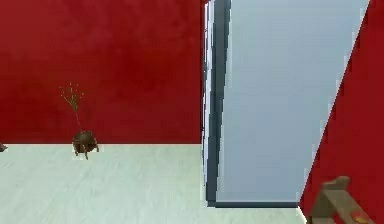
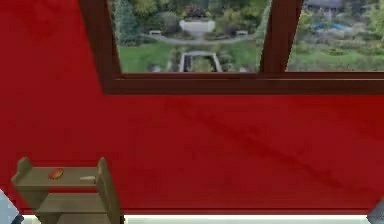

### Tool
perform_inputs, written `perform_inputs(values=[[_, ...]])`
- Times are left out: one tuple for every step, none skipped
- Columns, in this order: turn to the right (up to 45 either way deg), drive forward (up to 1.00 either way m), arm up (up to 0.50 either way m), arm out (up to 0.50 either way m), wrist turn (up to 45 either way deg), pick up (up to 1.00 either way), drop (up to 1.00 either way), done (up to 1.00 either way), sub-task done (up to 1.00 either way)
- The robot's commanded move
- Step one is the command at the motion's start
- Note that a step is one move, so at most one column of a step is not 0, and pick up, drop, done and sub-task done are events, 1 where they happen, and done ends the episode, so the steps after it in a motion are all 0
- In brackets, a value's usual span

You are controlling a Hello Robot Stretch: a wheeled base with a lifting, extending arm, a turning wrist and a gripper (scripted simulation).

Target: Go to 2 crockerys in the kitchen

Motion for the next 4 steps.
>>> perform_inputs(values=[[-45.0,0.0,0.0,0.0,0.0,0.0,0.0,0.0,0.0],[-21.0,0.0,0.0,0.0,0.0,0.0,0.0,0.0,0.0],[0.0,0.65,0.0,0.0,0.0,0.0,0.0,0.0,0.0],[-21.0,0.0,0.0,0.0,0.0,0.0,0.0,0.0,0.0]])
